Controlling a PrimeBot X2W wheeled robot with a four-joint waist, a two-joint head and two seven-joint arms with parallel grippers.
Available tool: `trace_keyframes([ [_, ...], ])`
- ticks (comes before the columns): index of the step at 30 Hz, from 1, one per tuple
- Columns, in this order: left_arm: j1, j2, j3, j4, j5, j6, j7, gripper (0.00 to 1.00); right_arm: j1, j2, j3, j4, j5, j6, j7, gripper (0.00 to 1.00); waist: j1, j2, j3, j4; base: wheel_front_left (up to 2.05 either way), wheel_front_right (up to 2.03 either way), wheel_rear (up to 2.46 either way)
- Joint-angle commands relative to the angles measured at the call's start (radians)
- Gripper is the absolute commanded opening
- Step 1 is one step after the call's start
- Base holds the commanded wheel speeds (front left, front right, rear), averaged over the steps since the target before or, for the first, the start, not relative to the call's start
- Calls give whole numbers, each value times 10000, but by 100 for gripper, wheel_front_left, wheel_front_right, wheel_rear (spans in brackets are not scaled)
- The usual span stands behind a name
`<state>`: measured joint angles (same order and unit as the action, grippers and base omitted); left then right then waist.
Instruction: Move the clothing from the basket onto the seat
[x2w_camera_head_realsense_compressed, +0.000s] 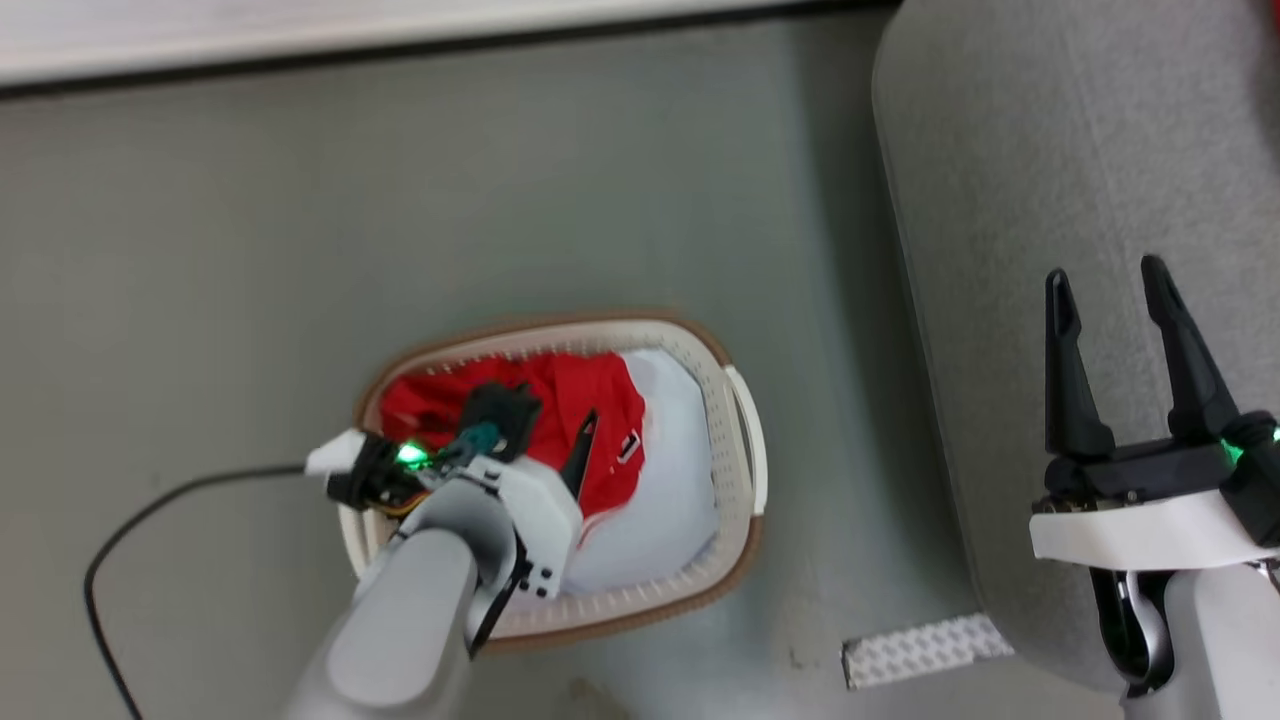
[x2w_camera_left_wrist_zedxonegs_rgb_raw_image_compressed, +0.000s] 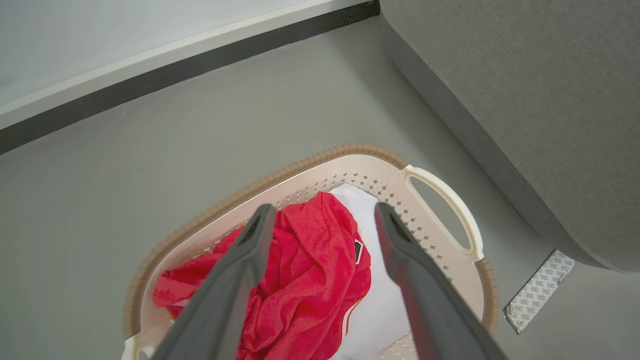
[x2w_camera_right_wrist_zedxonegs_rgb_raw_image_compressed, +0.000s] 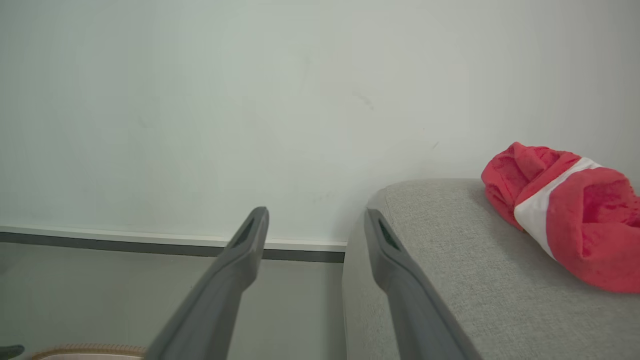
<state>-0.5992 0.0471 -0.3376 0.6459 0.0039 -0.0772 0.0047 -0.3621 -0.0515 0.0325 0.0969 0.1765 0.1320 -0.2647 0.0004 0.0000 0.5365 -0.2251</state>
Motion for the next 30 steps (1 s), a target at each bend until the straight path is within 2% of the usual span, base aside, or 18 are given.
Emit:
trace_keyframes([
  [1,-231,64,-54,163,128,13,89,100,-181,11,20,-69,24,-25,8,100,-4,0,933,-337,0,0,0],
  [7,-1368,62,-563,1510,64,165,368,100,-579,10,116,-317,127,-25,8,100,-4,0,1876,-438,0,0,0],
  [13,-2160,59,-703,2684,-28,319,177,100,-805,7,161,-502,162,-25,8,100,-4,0,2472,-510,0,0,0],
  [30,-3738,251,-912,4742,-84,495,-418,100,-803,9,279,-653,270,-25,8,100,-4,0,3280,-817,0,0,0],
])
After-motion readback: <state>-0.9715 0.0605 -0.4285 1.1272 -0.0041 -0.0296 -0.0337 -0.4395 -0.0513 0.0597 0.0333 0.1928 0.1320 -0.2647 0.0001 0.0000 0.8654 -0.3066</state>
